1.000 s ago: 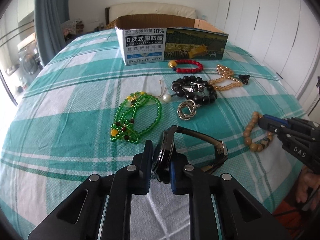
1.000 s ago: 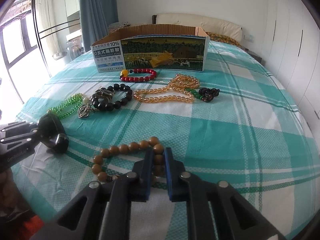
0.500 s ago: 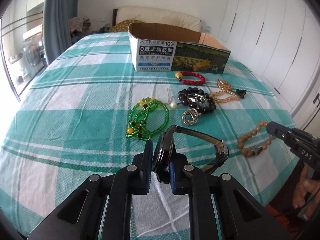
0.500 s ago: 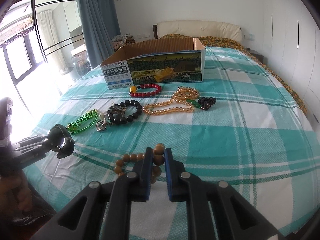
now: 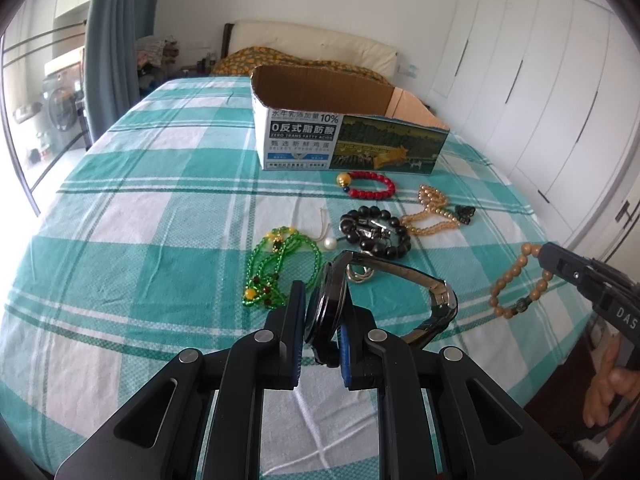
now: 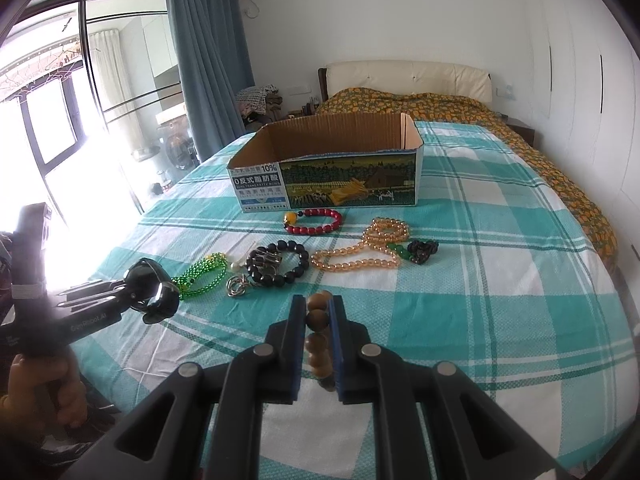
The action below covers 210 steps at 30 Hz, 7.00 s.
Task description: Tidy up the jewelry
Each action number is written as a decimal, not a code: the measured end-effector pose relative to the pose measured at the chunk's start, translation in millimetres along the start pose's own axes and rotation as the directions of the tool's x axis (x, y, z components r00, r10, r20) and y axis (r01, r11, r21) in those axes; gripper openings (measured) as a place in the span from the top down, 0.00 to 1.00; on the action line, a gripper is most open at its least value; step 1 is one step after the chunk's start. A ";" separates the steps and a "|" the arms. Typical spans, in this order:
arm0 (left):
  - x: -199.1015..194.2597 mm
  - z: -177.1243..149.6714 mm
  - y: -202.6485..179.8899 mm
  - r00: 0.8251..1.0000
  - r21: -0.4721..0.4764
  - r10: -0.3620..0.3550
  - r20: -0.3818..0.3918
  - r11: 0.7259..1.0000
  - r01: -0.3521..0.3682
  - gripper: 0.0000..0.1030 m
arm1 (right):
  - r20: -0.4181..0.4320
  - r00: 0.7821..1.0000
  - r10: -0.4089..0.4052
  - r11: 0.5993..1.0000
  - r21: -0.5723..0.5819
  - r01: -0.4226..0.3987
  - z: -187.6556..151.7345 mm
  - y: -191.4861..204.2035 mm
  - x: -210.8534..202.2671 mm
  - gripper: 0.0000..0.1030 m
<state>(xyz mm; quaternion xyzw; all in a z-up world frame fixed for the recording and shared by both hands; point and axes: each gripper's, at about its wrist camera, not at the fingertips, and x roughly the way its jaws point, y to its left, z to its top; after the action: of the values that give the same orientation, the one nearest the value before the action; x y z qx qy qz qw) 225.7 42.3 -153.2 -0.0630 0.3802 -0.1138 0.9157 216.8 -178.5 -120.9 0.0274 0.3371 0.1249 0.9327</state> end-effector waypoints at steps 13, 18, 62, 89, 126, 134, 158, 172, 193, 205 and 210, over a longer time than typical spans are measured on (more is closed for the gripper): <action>-0.1 11.4 3.0 1.000 -0.009 -0.008 -0.004 1.000 0.008 0.87 | 0.022 0.999 0.028 1.000 0.000 -0.028 19.0 -1.3 -7.0 0.88; -8.2 32.2 5.4 1.000 -0.006 -0.018 0.022 1.000 0.018 0.87 | 0.039 0.998 0.041 0.999 -0.010 -0.041 36.8 -5.1 -7.8 0.88; 159.3 224.5 18.1 0.997 -0.004 0.052 -0.060 0.999 -0.052 0.23 | -0.151 0.984 0.093 0.995 0.052 -0.086 200.3 -63.2 241.8 0.51; 5.1 86.6 23.7 0.991 -0.042 0.133 0.022 0.990 -0.132 0.05 | 0.093 0.988 -0.122 0.983 -0.126 0.133 100.2 -14.0 63.5 0.28; 24.0 -51.9 8.0 0.976 -0.022 0.211 -0.047 0.977 -0.212 0.02 | -0.040 0.972 -0.232 0.973 -0.006 0.232 -72.3 -34.8 46.2 0.18; 27.1 -54.8 3.0 0.968 0.017 0.248 -0.041 0.969 -0.248 0.00 | -0.022 0.971 -0.239 0.971 -0.008 0.239 -73.3 -32.5 46.5 0.14; 27.8 -54.7 1.3 0.968 0.017 0.249 -0.035 0.968 -0.249 0.00 | -0.006 0.970 -0.244 0.970 -0.004 0.244 -74.1 -32.9 46.6 0.13; 30.0 -54.4 2.7 0.969 0.026 0.241 -0.050 0.970 -0.240 0.00 | -0.009 0.970 -0.244 0.970 -0.004 0.244 -74.0 -33.1 46.5 0.13; 29.2 -53.2 3.5 0.970 0.037 0.231 -0.073 0.973 -0.228 0.00 | -0.024 0.969 -0.246 0.969 -0.003 0.246 -71.8 -31.9 48.1 0.13; 29.6 -52.4 3.8 0.970 0.038 0.231 -0.074 0.973 -0.229 0.00 | -0.025 0.969 -0.246 0.969 -0.003 0.246 -71.7 -32.1 48.4 0.13; 29.0 -52.6 3.9 0.970 0.039 0.230 -0.081 0.973 -0.227 0.00 | -0.026 0.969 -0.246 0.969 -0.003 0.246 -71.8 -32.1 48.3 0.13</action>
<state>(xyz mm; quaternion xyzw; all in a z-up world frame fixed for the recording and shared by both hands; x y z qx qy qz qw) 208.9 37.2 -210.8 -0.0002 0.4216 -0.0158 0.9066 213.9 -199.8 -210.7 -0.0164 0.3502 0.0085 0.9365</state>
